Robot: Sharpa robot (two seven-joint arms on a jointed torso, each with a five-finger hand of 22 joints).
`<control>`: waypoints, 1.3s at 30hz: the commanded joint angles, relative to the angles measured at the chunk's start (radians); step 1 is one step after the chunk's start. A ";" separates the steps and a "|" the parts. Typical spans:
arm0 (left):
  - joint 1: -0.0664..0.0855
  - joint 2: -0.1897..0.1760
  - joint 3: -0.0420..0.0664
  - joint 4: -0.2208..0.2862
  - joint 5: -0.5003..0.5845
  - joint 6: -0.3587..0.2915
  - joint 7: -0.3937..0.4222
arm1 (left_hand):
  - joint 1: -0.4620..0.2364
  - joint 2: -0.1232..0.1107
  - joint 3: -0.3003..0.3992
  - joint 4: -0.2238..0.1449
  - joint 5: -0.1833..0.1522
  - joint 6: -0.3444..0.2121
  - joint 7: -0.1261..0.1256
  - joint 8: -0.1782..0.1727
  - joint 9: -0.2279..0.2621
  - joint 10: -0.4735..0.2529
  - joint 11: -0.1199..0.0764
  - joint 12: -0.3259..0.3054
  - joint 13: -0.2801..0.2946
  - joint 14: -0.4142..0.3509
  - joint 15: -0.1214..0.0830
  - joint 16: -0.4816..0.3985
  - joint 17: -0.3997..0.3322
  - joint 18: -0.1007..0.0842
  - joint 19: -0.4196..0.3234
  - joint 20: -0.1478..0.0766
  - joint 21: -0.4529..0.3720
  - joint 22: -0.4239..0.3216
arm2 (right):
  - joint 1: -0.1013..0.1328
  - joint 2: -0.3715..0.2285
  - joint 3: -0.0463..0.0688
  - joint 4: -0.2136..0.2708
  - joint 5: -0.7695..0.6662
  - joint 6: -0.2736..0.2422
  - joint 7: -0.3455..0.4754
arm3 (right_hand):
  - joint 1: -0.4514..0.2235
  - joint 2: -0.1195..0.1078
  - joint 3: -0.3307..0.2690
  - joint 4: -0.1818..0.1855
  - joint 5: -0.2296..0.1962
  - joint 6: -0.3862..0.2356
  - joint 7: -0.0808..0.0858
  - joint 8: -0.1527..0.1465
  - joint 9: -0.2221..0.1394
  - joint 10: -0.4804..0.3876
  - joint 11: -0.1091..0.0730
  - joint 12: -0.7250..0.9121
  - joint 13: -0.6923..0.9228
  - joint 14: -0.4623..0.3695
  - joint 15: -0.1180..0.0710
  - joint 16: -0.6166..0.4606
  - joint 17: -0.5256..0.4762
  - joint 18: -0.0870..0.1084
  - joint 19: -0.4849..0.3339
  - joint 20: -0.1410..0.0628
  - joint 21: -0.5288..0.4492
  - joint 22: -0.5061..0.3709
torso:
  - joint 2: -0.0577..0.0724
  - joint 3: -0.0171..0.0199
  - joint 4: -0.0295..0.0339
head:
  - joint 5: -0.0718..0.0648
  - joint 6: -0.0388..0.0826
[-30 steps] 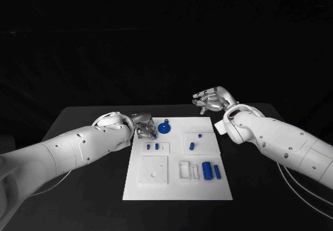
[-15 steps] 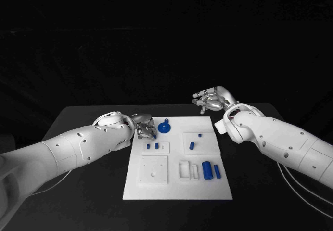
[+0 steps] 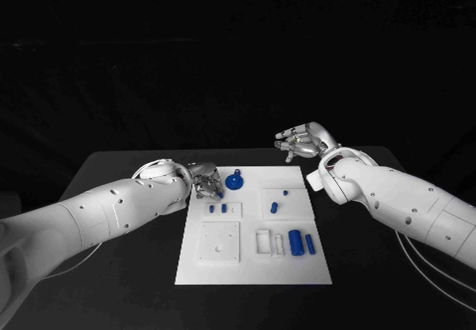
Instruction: Assemble the parts on the task board
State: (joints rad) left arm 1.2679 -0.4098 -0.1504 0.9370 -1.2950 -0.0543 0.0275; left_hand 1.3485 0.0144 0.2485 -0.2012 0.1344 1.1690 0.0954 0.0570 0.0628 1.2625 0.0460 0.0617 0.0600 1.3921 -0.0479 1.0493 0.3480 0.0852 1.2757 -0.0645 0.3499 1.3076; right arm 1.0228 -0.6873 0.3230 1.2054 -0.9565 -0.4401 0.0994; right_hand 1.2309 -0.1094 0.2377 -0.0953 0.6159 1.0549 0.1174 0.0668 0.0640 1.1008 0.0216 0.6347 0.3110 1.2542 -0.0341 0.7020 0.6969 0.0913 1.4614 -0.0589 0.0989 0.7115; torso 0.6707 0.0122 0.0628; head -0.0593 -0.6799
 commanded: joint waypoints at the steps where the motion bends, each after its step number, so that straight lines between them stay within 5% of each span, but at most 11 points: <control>1: -0.001 0.004 -0.002 -0.002 -0.008 0.024 -0.007 | -0.001 0.005 0.000 -0.005 -0.002 -0.008 0.003 0.005 0.001 -0.003 0.003 -0.004 -0.002 0.003 0.003 -0.002 -0.001 0.013 0.002 0.002 0.000 0.018 | 0.000 0.001 0.000 0.002 -0.005 0.006 0.007 | -0.007 -0.001 0.000 -0.005 0.006 -0.003 0.001 -0.005 -0.001 -0.001 0.000 0.003 -0.001 -0.005 -0.001 0.004 -0.001 0.015 0.015 0.003 0.003 -0.001 | 0.000 0.0001 -0.0002 | 0.000 0.001; 27: -0.013 0.020 -0.009 -0.020 -0.005 0.020 -0.029 | -0.006 -0.006 0.007 -0.012 -0.010 -0.057 0.010 0.004 0.000 -0.025 0.012 -0.004 -0.001 -0.019 0.009 -0.011 -0.007 0.015 -0.009 0.007 -0.006 0.018 | 0.000 0.001 0.000 -0.001 -0.009 0.009 0.004 | -0.009 -0.001 0.002 -0.007 0.006 -0.004 0.002 -0.005 -0.001 -0.002 0.001 0.003 -0.003 -0.006 -0.001 0.004 -0.002 0.015 0.013 0.004 0.006 -0.004 | 0.000 0.0003 -0.0004 | -0.004 0.005; 39: -0.013 -0.002 -0.009 -0.025 -0.004 0.004 -0.051 | -0.006 -0.034 0.017 -0.019 -0.019 -0.240 -0.018 0.002 -0.004 -0.030 0.012 -0.004 -0.001 -0.022 0.010 -0.013 -0.011 0.014 -0.009 0.008 -0.012 0.017 | 0.000 -0.003 0.000 -0.001 -0.009 0.015 -0.001 | -0.008 -0.001 0.000 -0.011 0.006 -0.012 0.003 -0.005 -0.001 0.002 0.001 -0.006 -0.012 0.000 -0.002 0.015 0.004 0.016 0.023 0.002 0.017 0.002 | 0.000 -0.0005 0.0006 | -0.008 0.004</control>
State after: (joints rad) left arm 1.2597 -0.4071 -0.1565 0.9164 -1.2945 -0.0479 0.0019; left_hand 1.3446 -0.0106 0.2597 -0.2178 0.1219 0.9346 0.0786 0.0572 0.0601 1.2411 0.0568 0.0627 0.0598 1.3770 -0.0408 1.0406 0.3382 0.0853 1.2721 -0.0609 0.3422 1.3081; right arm 1.0228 -0.6898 0.3230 1.2037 -0.9579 -0.4390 0.0973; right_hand 1.2309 -0.1094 0.2376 -0.1008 0.6159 1.0493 0.1230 0.0668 0.0640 1.1007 0.0216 0.6334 0.2988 1.2541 -0.0341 0.7137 0.6998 0.0913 1.4614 -0.0589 0.1120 0.7128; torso 0.6707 0.0122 0.0631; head -0.0668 -0.6766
